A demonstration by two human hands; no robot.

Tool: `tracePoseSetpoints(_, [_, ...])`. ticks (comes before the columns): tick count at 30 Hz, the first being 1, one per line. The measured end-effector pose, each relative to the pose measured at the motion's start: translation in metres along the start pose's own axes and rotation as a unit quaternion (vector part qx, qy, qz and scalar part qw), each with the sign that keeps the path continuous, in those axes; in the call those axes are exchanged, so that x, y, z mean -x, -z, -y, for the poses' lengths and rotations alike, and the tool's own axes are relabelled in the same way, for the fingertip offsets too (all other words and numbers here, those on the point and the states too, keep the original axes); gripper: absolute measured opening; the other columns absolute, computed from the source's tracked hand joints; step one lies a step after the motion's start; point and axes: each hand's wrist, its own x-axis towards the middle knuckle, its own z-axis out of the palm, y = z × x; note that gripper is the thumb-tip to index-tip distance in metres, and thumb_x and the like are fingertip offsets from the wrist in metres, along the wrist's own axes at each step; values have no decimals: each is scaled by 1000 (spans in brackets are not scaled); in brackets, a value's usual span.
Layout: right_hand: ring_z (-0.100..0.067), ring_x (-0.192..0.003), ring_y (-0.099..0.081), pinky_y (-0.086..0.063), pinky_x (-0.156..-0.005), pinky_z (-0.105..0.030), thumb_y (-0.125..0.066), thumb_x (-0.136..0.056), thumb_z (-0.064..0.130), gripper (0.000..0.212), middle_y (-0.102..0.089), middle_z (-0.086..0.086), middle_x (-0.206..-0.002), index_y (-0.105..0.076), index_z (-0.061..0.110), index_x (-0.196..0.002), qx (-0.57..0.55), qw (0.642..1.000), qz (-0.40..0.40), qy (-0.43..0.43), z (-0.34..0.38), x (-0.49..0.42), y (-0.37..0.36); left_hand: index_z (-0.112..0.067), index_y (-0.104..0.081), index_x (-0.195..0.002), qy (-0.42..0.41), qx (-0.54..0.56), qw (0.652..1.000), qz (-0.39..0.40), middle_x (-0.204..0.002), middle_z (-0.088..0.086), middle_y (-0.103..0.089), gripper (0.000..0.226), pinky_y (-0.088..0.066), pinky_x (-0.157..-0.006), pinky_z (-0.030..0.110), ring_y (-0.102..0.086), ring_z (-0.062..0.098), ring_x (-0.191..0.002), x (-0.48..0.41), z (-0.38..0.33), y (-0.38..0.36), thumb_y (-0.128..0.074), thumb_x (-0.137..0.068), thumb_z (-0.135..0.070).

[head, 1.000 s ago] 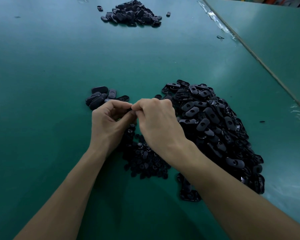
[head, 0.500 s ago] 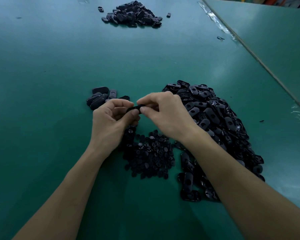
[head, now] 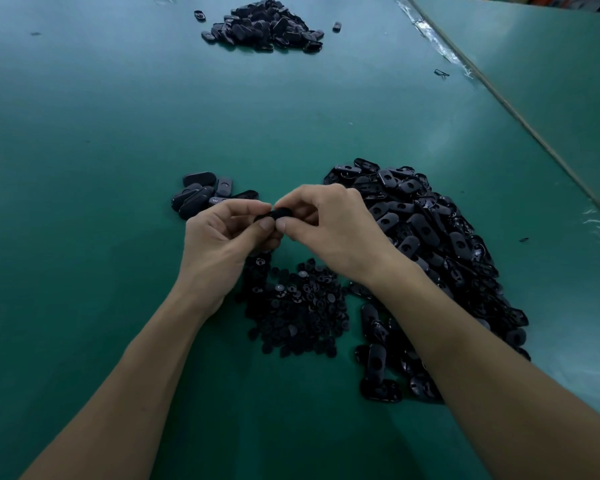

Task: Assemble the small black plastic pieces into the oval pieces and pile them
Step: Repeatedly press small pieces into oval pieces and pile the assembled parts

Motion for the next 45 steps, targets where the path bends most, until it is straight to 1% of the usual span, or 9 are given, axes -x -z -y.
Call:
tracePoseSetpoints(3, [0,-80,-67,-55,-79,-16,-74,-89,20,14,-72,10,-85,-75,19,-103,-12,1000,-11,2,-2,1,0,-23,-75,-88,-1,7,1000,8,-81,3,-77,17,-58,-68,21,-72,13,-68,0,2,-1,-71,-85,-6])
tracePoseSetpoints(7, [-4,-81,-63,-47,-75,-9,-78,-86,22,19,-65,5,-92,-73,20,-104,-6,997,-75,14,-3,5,-3,-15,-71,-96,-1,2,1000,7,-82,3,-77,20,-58,-70,21,-73,13,-72,-1,3,0,-66,-90,3])
tracePoseSetpoints(12, [-9,-86,-55,-49,-77,-22,-73,-91,16,15,-57,3,-94,-78,14,-106,75,987,-104,96,-2,9,-7,-11,-70,-99,5,24,1000,0,-81,2,-77,19,-58,-70,22,-73,13,-72,0,4,-3,-67,-87,4])
tracePoseSetpoints(19, [-14,-88,-60,-54,-79,-33,-69,-94,15,12,-61,0,-97,-76,11,-103,80,987,-101,100,-1,8,-10,-11,-72,-99,19,50,999,-5,-83,4,-76,18,-59,-74,24,-74,15,-77,0,4,-4,-70,-83,-2])
tracePoseSetpoints(22, [-10,-87,-58,-50,-80,-24,-65,-96,13,8,-61,4,-96,-72,12,-101,49,992,-89,77,1,7,-13,-11,-71,-100,16,41,999,-16,-82,5,-77,19,-59,-73,23,-75,16,-77,0,4,-4,-67,-87,3])
tracePoseSetpoints(26, [4,-73,-55,-42,-71,-9,-64,-97,10,5,-61,14,-81,-69,11,-98,-28,990,-134,24,-1,6,-9,-10,-70,-102,14,29,999,-32,-84,8,-77,20,-59,-74,23,-76,20,-81,-1,3,-4,-65,-91,6])
tracePoseSetpoints(29, [10,-71,-54,-42,-68,-7,-63,-97,8,6,-57,19,-78,-69,11,-98,-38,990,-136,7,-1,6,-5,-9,-70,-102,13,29,999,-35,-85,8,-78,20,-59,-73,23,-76,20,-81,-1,2,-5,-65,-90,6])
tracePoseSetpoints(39, [2,-75,-63,-47,-73,-5,-64,-94,5,14,-70,7,-84,-74,12,-100,-21,997,-79,4,11,8,-6,-11,-73,-99,0,17,1000,-17,-86,3,-78,23,-59,-74,22,-76,15,-80,1,-1,-6,-67,-87,8])
tracePoseSetpoints(45, [9,-69,-61,-47,-70,-3,-67,-93,7,11,-66,14,-78,-74,13,-98,-24,997,-77,-22,10,6,-7,-12,-73,-97,-3,-1,1000,-18,-83,1,-78,21,-59,-72,21,-76,14,-77,2,-3,-7,-71,-83,4])
